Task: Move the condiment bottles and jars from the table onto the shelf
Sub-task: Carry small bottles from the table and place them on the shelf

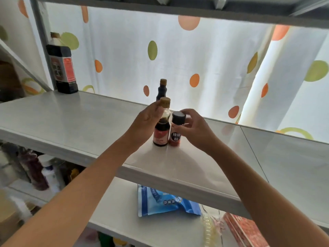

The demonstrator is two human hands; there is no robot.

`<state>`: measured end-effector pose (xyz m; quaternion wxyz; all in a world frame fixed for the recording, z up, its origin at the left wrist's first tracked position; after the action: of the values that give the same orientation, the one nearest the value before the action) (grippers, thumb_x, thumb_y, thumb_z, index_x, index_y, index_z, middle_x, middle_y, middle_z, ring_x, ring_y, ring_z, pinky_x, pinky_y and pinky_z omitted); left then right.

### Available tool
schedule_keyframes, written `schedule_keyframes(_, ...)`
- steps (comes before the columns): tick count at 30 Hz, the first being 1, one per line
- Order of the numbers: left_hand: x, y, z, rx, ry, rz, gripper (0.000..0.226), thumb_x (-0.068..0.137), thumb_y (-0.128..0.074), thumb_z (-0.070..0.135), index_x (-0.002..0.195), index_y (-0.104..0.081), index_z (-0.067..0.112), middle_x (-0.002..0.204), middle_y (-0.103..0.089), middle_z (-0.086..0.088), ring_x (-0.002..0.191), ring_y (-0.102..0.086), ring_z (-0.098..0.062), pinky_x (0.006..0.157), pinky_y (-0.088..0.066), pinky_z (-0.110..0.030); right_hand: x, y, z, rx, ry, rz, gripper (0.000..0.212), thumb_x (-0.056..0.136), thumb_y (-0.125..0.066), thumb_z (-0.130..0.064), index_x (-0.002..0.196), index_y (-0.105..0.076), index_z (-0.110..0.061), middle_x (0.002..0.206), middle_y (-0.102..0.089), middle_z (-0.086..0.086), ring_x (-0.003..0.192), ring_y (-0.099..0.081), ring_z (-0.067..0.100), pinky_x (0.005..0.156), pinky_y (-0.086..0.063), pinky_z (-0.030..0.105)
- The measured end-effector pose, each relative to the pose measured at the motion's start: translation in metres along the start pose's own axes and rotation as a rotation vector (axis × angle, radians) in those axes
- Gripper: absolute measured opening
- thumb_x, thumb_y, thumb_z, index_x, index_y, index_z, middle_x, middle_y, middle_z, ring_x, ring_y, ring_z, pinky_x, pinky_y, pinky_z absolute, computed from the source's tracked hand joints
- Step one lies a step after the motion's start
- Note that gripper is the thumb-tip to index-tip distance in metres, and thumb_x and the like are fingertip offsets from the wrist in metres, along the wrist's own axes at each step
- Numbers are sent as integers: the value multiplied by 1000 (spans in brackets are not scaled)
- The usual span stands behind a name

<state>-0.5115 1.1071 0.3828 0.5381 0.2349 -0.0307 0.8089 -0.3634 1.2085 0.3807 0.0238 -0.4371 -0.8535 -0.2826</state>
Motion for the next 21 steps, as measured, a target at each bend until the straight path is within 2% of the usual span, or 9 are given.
schedule_keyframes(2, -3, 4, -4, 175, 21, -31, 42, 92, -58, 42, 133, -50, 37, 126, -56, 18, 110, -54, 4, 88, -44, -16, 2, 1, 7, -2, -17, -62, 47, 82, -74, -7, 122, -53, -20, 104, -70, 12, 89, -69, 24, 75, -56, 35)
schedule_keyframes(4, -2, 8, -9, 358, 32, 43, 54, 82, -73, 37, 131, -51, 32, 118, -58, 12, 100, -56, 1, 74, -43, -13, 4, 0, 13, 3, -49, -132, 52, 80, -72, 2, 124, -54, -18, 103, -69, 18, 85, -67, 29, 68, -54, 36)
schedule_keyframes(7, 1, 10, -11, 443, 80, 132, 42, 78, -79, 29, 114, -59, 22, 97, -61, 10, 85, -59, -5, 64, -44, -17, 8, 3, 15, -29, -42, -189, 54, 76, -73, 7, 122, -56, -16, 100, -69, 20, 79, -66, 26, 68, -53, 37)
schedule_keyframes(9, 6, 7, -10, 446, 109, 107, 35, 78, -79, 25, 108, -62, 20, 93, -61, 13, 84, -59, -4, 65, -47, -20, 12, 7, 14, -111, -20, -197, 49, 75, -77, 3, 114, -57, -17, 97, -70, 15, 77, -65, 20, 65, -52, 33)
schedule_keyframes(11, 15, 3, -11, 434, 125, 88, 35, 79, -79, 22, 110, -63, 18, 96, -64, 9, 87, -63, -10, 74, -54, -29, 19, 10, 17, -199, -22, -166, 46, 72, -81, -6, 110, -58, -18, 93, -71, 10, 77, -66, 20, 62, -52, 31)
schedule_keyframes(13, 27, -3, -14, 456, 125, 99, 33, 79, -78, 20, 108, -64, 17, 97, -65, 6, 90, -65, -15, 80, -55, -34, 29, 13, 21, -249, -40, -122, 46, 71, -81, -10, 110, -58, -16, 91, -71, 8, 77, -66, 21, 62, -51, 33)
schedule_keyframes(17, 57, -19, -22, 486, 108, 125, 33, 80, -78, 18, 109, -64, 13, 99, -66, -1, 93, -64, -19, 86, -53, -35, 53, 19, 35, -273, -94, -11, 40, 72, -76, -11, 108, -59, -14, 90, -70, 5, 78, -66, 23, 68, -55, 39)
schedule_keyframes(19, 76, -24, -27, 511, 93, 149, 32, 78, -79, 19, 106, -67, 12, 99, -67, -2, 92, -64, -19, 87, -53, -35, 65, 22, 43, -269, -128, 51, 31, 72, -75, -11, 100, -63, -9, 88, -71, 9, 83, -68, 28, 74, -58, 45)
schedule_keyframes(21, 94, -29, -36, 520, 102, 171, 34, 76, -80, 20, 106, -68, 11, 101, -70, -5, 93, -66, -22, 88, -54, -39, 76, 23, 50, -273, -152, 112, 20, 74, -75, -12, 90, -66, -4, 88, -73, 13, 85, -69, 31, 76, -56, 44)
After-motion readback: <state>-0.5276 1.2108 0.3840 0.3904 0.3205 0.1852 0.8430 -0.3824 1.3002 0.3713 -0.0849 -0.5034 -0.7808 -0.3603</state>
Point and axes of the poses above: each hand's wrist, its own x-axis towards the middle knuckle, its own y-axis out of the back of the hand, z = x × y, the point moved 2 cm from there along x, towards the middle knuckle
